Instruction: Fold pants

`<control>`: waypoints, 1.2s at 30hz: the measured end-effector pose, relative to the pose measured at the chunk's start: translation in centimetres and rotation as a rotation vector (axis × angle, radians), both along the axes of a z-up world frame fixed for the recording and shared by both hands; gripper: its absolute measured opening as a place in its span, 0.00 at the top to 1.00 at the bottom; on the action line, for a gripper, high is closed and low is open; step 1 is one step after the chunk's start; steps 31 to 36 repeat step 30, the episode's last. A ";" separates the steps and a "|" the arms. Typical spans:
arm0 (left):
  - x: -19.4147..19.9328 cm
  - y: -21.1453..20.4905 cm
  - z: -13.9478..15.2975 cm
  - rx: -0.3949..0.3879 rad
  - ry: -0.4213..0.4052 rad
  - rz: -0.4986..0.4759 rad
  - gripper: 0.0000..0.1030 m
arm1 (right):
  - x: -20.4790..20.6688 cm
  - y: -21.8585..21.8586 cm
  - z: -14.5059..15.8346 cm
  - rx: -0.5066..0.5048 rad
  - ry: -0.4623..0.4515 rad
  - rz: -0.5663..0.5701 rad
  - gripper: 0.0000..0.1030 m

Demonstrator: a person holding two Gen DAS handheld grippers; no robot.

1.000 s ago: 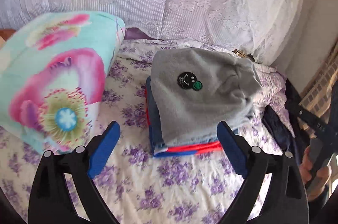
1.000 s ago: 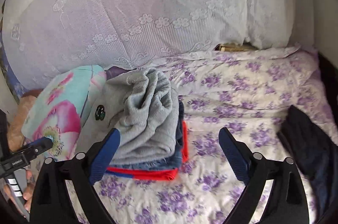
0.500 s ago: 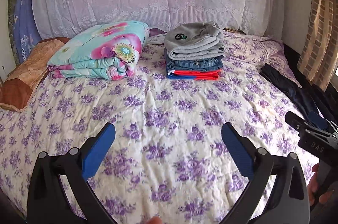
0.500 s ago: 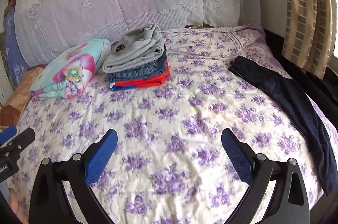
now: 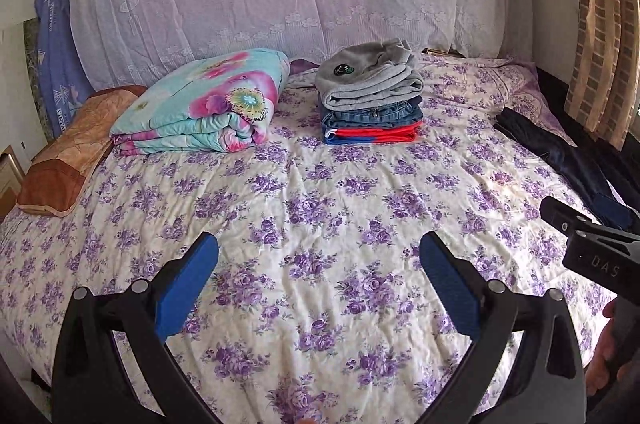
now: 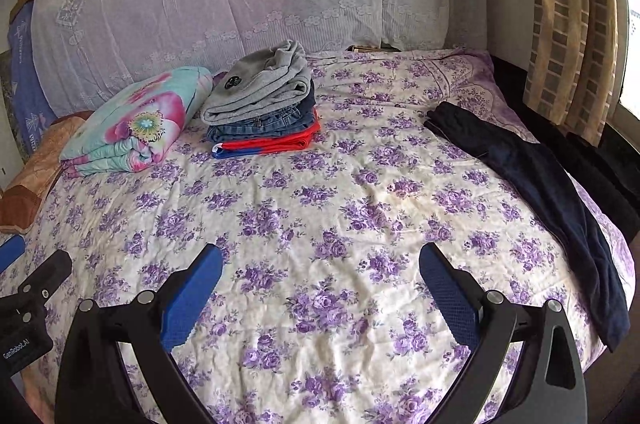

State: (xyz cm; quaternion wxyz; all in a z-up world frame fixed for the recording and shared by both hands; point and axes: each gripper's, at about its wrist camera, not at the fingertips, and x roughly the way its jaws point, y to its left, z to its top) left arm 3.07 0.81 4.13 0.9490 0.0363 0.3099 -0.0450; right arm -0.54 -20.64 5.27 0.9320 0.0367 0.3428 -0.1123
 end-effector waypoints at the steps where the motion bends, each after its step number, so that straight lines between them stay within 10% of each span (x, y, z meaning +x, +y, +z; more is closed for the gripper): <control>1: 0.0 0.0 0.0 0.003 -0.003 0.003 0.05 | 0.1 0.1 -0.1 -0.002 0.002 0.004 0.04; 36: 0.1 0.2 -0.2 0.010 0.005 0.012 0.05 | 0.4 1.4 -0.5 -0.002 0.018 0.043 0.04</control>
